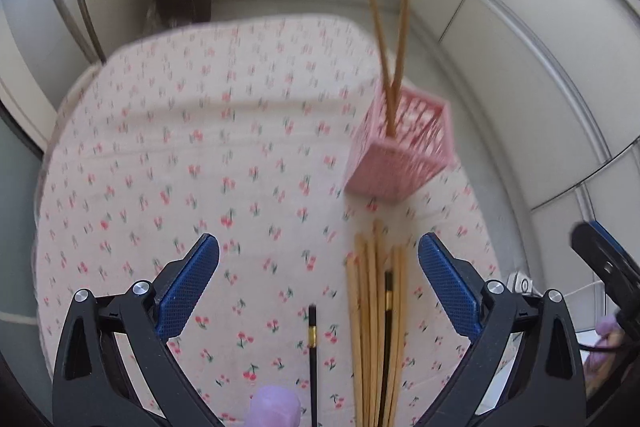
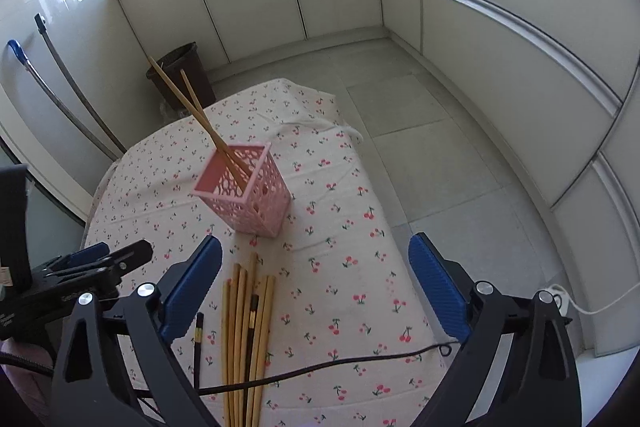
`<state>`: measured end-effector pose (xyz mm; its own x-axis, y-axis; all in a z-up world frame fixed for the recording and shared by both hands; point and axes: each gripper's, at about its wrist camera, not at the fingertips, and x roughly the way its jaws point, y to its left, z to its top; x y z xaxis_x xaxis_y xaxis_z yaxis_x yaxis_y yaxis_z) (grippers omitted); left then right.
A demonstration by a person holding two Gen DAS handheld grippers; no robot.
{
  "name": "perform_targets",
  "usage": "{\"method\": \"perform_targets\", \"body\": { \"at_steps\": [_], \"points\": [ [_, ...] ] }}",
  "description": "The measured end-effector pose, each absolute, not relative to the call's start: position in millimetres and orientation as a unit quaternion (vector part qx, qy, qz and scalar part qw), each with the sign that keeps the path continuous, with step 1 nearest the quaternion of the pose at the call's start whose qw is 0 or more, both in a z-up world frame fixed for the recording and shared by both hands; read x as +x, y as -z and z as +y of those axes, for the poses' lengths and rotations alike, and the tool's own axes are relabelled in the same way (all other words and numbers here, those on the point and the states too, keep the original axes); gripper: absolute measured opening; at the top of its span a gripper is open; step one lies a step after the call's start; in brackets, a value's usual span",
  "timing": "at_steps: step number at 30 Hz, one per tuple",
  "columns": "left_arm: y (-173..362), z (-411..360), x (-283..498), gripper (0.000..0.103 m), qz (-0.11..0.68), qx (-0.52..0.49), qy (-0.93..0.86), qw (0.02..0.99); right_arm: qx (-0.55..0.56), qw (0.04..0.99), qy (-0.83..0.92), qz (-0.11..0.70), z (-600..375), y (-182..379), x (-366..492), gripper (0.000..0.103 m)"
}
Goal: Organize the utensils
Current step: 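Move both open grippers back down to the chopstick bundle, then grasp a chopstick with the left gripper while the right gripper grasps another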
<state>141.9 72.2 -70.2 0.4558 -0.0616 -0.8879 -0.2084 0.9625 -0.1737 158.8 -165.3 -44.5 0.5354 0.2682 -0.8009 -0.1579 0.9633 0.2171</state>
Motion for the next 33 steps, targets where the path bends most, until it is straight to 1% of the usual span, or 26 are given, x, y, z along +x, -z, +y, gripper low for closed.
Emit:
{"method": "perform_targets", "body": {
  "at_steps": [3, 6, 7, 8, 9, 11, 12, 14, 16, 20, 24, 25, 26, 28, 33],
  "points": [
    [98, 75, 147, 0.095, 0.557, -0.142, -0.053, 0.816, 0.096, 0.845, -0.134, 0.509, -174, 63, 154, 0.093],
    [116, 68, 152, 0.09, 0.583, -0.136, -0.049, 0.799, 0.117, 0.825, -0.141, 0.534, -177, 76, 157, 0.093],
    [121, 65, 154, 0.082, 0.589, -0.138, -0.046, 0.795, 0.12, 0.823, -0.14, 0.537, -178, 78, 158, 0.093],
    [125, 63, 156, 0.072, 0.597, -0.14, -0.041, 0.789, 0.123, 0.822, -0.138, 0.539, -178, 80, 159, 0.093],
    [131, 60, 158, 0.068, 0.609, -0.14, -0.037, 0.78, 0.124, 0.82, -0.138, 0.541, -178, 82, 159, 0.093],
    [141, 54, 160, 0.055, 0.621, -0.131, -0.038, 0.771, 0.123, 0.814, -0.14, 0.551, -176, 86, 160, 0.093],
    [142, 52, 162, 0.052, 0.623, -0.125, -0.041, 0.771, 0.122, 0.812, -0.141, 0.554, -176, 87, 160, 0.093],
    [146, 48, 163, 0.042, 0.623, -0.118, -0.042, 0.772, 0.121, 0.81, -0.14, 0.556, -175, 89, 161, 0.093],
    [151, 45, 166, 0.037, 0.625, -0.112, -0.043, 0.771, 0.119, 0.811, -0.141, 0.555, -174, 89, 162, 0.093],
    [163, 37, 169, 0.033, 0.635, -0.112, -0.037, 0.763, 0.118, 0.809, -0.139, 0.559, -174, 91, 164, 0.093],
    [171, 31, 176, 0.032, 0.636, -0.105, -0.041, 0.763, 0.121, 0.805, -0.136, 0.565, -174, 95, 166, 0.093],
    [172, 30, 178, 0.028, 0.635, -0.101, -0.042, 0.765, 0.121, 0.804, -0.136, 0.566, -174, 96, 166, 0.093],
    [172, 28, 179, 0.02, 0.634, -0.097, -0.042, 0.766, 0.121, 0.804, -0.135, 0.567, -174, 97, 166, 0.093],
    [179, 22, 185, 0.008, 0.642, -0.09, -0.047, 0.76, 0.121, 0.802, -0.134, 0.57, -174, 99, 167, 0.093],
    [183, 15, 187, 0.009, 0.637, -0.087, -0.044, 0.765, 0.123, 0.794, -0.13, 0.581, -170, 108, 170, 0.093]
  ]
}}
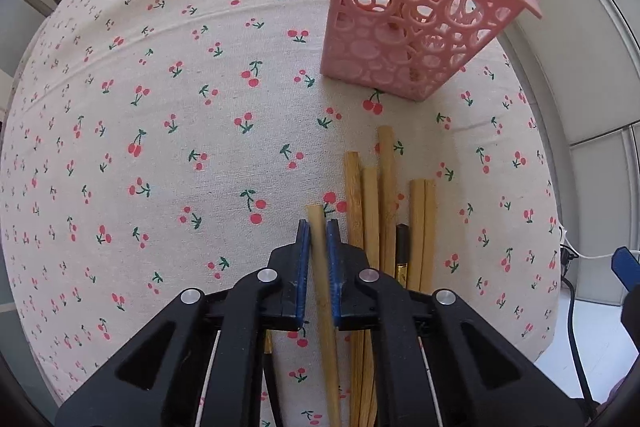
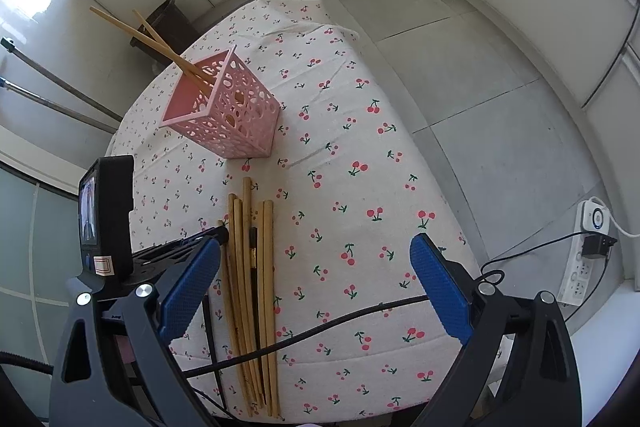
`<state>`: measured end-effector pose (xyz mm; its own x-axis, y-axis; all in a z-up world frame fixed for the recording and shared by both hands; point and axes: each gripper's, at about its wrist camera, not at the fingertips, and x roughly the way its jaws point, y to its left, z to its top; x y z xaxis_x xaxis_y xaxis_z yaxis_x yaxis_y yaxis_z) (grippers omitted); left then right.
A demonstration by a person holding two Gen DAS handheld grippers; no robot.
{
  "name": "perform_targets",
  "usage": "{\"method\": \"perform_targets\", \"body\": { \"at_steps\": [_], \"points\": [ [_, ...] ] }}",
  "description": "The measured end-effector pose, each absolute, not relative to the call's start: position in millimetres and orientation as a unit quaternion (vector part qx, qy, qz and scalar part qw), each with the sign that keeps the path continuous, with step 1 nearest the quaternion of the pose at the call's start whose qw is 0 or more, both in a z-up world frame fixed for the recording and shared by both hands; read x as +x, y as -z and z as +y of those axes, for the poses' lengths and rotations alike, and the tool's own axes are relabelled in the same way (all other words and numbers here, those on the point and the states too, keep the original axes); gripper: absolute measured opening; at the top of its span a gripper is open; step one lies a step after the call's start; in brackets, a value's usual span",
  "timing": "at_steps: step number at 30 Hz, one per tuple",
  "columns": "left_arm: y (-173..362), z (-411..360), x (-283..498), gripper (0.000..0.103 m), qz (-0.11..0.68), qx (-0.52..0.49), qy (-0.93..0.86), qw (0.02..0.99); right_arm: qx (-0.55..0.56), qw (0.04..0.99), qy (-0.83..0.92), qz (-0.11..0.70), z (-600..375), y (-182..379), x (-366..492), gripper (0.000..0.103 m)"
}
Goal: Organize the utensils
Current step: 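Grasp a chopstick with the left gripper while the right gripper grasps another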
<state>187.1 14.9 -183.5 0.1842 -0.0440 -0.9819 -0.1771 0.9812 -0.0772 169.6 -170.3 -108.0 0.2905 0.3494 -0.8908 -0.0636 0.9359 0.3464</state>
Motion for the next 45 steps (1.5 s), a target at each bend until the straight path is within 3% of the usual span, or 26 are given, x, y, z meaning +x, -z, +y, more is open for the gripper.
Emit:
{"method": "perform_targets", "body": {
  "at_steps": [9, 17, 19, 21, 24, 32, 38, 41, 45],
  "points": [
    [173, 10, 168, 0.007, 0.608, -0.078, -0.034, 0.79, 0.121, 0.783, -0.121, 0.598, -160, 126, 176, 0.093],
    [114, 31, 146, 0.007, 0.557, -0.1, -0.033, 0.824, 0.146, 0.765, -0.117, 0.616, -152, 143, 187, 0.093],
    [95, 41, 137, 0.007, 0.538, -0.106, -0.032, 0.836, 0.15, 0.761, -0.12, 0.619, -145, 148, 191, 0.086],
    [77, 52, 130, 0.007, 0.518, -0.111, -0.034, 0.847, 0.142, 0.758, -0.122, 0.624, -135, 154, 195, 0.064],
    [57, 64, 125, 0.007, 0.498, -0.115, -0.036, 0.859, 0.115, 0.76, -0.118, 0.628, -117, 164, 200, 0.045],
    [41, 84, 115, 0.007, 0.481, -0.123, -0.038, 0.867, 0.085, 0.759, -0.104, 0.637, -93, 183, 208, 0.041],
    [42, 93, 114, 0.007, 0.475, -0.131, -0.039, 0.869, -0.008, 0.775, -0.085, 0.626, -70, 182, 204, 0.037],
    [38, 95, 112, 0.007, 0.468, -0.132, -0.042, 0.873, -0.072, 0.788, -0.076, 0.607, -55, 182, 196, 0.031],
    [28, 94, 108, 0.007, 0.451, -0.125, -0.042, 0.883, -0.062, 0.784, -0.102, 0.609, -51, 180, 192, 0.009]
  ]
}}
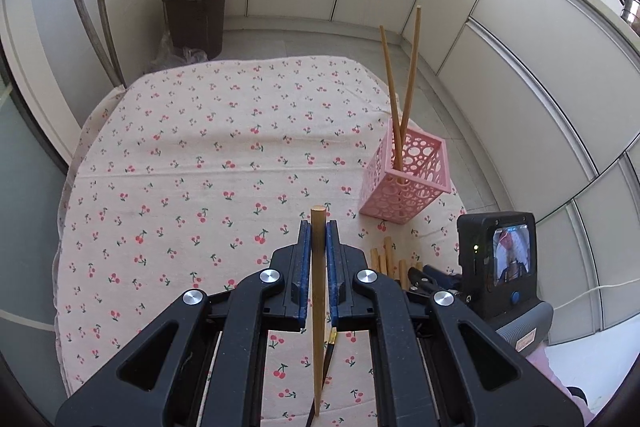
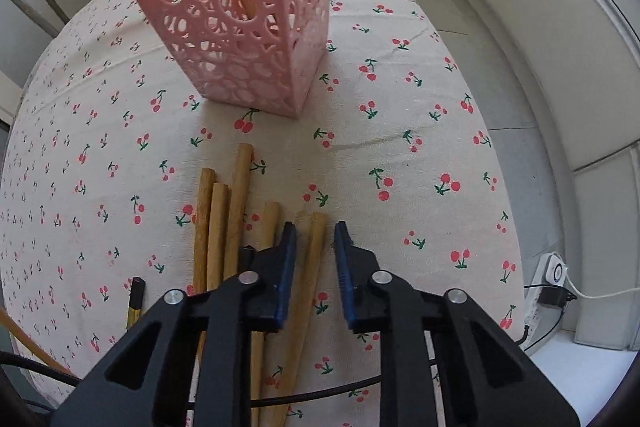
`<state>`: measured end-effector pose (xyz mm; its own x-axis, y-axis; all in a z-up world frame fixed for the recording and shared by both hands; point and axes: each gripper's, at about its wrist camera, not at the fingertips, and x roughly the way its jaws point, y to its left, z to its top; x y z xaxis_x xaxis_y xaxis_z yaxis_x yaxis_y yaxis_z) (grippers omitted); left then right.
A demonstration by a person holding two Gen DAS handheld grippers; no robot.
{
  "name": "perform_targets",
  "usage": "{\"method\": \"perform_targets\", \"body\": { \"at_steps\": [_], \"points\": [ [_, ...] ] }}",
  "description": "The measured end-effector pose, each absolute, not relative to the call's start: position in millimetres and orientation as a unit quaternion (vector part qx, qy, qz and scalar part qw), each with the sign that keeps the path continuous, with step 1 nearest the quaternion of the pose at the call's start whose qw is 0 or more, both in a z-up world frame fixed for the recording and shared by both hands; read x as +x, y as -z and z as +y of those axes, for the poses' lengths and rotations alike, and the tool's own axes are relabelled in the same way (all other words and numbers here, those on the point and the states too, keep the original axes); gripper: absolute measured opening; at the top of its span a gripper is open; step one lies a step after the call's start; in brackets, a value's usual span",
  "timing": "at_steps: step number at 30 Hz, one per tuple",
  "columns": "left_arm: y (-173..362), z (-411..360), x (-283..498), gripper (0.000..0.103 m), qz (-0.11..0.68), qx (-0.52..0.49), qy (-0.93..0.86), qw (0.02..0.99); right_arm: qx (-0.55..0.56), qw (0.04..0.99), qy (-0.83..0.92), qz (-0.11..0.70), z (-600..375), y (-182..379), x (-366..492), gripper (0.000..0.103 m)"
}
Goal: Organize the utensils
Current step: 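Grasp a chopstick with the left gripper while the right gripper grasps another, then carry both chopsticks over the pink holder while the left gripper releases its chopstick in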
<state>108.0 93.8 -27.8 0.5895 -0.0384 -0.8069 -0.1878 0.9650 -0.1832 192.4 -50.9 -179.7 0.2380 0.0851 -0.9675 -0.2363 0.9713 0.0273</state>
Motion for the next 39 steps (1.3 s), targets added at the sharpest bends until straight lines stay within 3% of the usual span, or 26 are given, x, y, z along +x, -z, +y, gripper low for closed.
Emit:
{"method": "perform_targets", "body": {
  "at_steps": [7, 24, 39],
  "points": [
    [10, 92, 98, 0.007, 0.423, -0.129, -0.019, 0.897, 0.017, 0.811, -0.149, 0.565, -80, 135, 178, 0.007],
    [-52, 87, 77, 0.007, 0.338, -0.129, -0.021, 0.932, 0.068, 0.887, -0.197, 0.412, -131, -5, 125, 0.008],
    [-128, 83, 105, 0.007, 0.245, -0.165, -0.015, 0.955, 0.188, 0.922, -0.189, 0.28, -171, -120, 166, 0.008]
  ]
}}
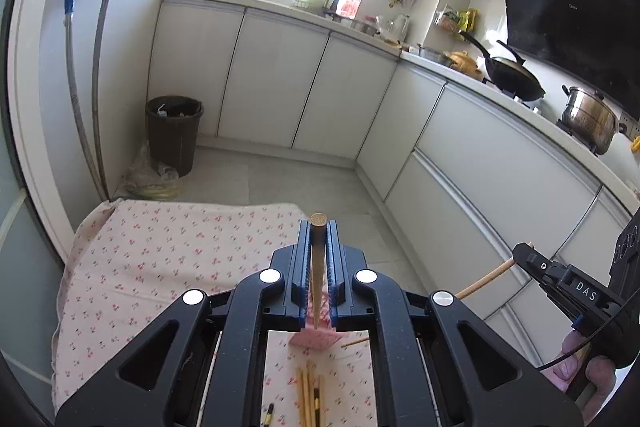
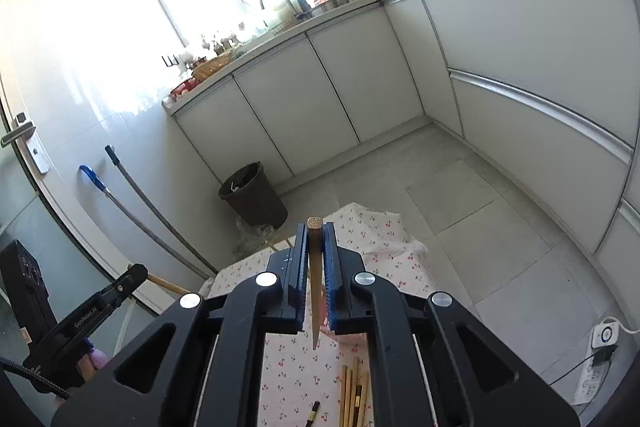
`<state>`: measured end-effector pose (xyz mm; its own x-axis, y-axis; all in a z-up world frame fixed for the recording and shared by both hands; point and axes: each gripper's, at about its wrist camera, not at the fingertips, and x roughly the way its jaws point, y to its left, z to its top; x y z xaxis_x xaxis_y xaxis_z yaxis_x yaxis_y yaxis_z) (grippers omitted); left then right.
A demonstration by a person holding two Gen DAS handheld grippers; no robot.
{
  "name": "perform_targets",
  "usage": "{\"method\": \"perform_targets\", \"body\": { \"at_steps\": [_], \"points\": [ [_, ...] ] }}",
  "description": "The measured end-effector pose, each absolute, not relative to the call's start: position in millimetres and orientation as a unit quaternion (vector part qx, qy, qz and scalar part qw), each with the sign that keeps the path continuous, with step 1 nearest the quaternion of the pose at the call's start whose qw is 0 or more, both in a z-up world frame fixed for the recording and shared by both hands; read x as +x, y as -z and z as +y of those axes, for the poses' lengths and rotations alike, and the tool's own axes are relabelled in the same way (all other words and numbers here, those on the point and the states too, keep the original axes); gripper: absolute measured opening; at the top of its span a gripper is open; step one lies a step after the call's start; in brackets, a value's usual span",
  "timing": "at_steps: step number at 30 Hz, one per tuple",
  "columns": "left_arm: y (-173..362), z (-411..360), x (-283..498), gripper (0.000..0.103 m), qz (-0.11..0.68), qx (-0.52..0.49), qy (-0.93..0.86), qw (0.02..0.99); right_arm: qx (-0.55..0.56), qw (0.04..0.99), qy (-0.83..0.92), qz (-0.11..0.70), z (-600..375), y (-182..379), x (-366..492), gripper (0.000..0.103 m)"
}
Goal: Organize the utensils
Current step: 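Carry both chopsticks over the pink holder while the left gripper releases its chopstick in, then open the right gripper to drop its chopstick into the pink holder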
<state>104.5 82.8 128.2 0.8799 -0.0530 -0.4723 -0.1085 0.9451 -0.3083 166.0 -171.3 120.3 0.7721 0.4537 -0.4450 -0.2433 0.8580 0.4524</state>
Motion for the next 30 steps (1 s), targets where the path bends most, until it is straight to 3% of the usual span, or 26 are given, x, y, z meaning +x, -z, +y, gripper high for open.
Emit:
{"method": "perform_targets", "body": {
  "at_steps": [8, 11, 14, 24, 27, 29, 30],
  "points": [
    [-111, 62, 148, 0.009, 0.244, -0.154, -0.002, 0.957, 0.179, 0.934, -0.166, 0.26, -170, -120, 190, 0.008],
    [-90, 63, 157, 0.023, 0.256, -0.159, -0.004, 0.954, 0.173, 0.936, -0.157, 0.264, -165, -111, 199, 0.008],
    [-86, 75, 152, 0.029, 0.256, -0.187, -0.003, 0.948, 0.171, 0.934, -0.155, 0.271, -163, -104, 204, 0.008],
    [-84, 97, 144, 0.032, 0.27, -0.213, -0.026, 0.939, 0.163, 0.93, -0.142, 0.297, -143, -74, 230, 0.008],
    [-78, 96, 146, 0.033, 0.281, -0.209, -0.029, 0.936, 0.186, 0.922, -0.164, 0.299, -139, -63, 236, 0.017],
    [-76, 94, 148, 0.035, 0.29, -0.197, -0.031, 0.936, 0.177, 0.92, -0.167, 0.306, -135, -60, 237, 0.039],
    [-74, 92, 148, 0.035, 0.295, -0.191, -0.033, 0.936, 0.165, 0.923, -0.166, 0.306, -132, -60, 234, 0.039]
  ]
}}
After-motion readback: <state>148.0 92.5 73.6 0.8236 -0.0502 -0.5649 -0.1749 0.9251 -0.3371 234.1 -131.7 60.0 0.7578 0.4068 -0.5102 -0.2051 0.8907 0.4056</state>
